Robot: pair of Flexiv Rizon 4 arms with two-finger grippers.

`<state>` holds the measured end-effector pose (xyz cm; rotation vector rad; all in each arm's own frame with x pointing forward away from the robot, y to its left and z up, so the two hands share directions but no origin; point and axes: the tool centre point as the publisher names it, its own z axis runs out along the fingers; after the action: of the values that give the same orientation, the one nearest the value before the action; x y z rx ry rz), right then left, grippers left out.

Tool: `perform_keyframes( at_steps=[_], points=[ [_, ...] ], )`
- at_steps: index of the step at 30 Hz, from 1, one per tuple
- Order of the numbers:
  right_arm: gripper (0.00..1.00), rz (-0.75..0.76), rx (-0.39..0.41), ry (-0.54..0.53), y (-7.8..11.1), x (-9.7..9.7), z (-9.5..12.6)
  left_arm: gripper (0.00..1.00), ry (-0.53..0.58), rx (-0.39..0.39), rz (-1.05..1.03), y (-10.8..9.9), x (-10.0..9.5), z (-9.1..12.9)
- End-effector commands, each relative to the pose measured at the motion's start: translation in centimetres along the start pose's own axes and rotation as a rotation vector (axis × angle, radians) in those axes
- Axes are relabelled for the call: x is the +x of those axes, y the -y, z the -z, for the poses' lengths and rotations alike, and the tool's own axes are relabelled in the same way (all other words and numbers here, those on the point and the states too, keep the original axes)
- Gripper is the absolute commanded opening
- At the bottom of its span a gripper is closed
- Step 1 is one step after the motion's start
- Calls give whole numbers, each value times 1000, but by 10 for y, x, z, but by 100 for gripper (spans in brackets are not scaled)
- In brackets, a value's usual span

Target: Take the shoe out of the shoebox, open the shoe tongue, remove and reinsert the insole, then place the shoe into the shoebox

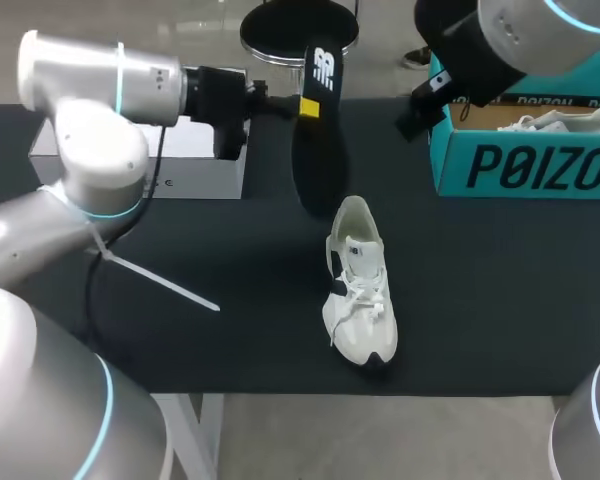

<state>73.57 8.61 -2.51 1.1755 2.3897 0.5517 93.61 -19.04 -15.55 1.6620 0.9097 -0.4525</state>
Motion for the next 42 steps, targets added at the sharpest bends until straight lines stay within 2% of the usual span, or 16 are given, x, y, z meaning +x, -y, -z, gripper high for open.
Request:
perform_keyframes(
  at_steps=[1, 15, 23, 29, 36, 42],
  points=[
    [100, -1, 5, 0, -2, 1, -1, 0, 30, 10, -2, -3, 9, -29],
    [100, -1, 5, 0, -2, 1, -1, 0, 59, 13, -40, 14, 1, -41],
    [100, -1, 5, 0, -2, 1, -1, 0, 66, 0, -16, 25, 8, -57],
    [100, -1, 5, 0, -2, 1, -1, 0, 72, -8, -14, 16, 5, -56],
    [100, -1, 5, 0, -2, 1, -1, 0, 74, -37, 8, -3, 3, -39],
    [100, -1, 5, 0, -2, 1, -1, 0, 88, -38, 23, -9, -5, -29]
  ],
)
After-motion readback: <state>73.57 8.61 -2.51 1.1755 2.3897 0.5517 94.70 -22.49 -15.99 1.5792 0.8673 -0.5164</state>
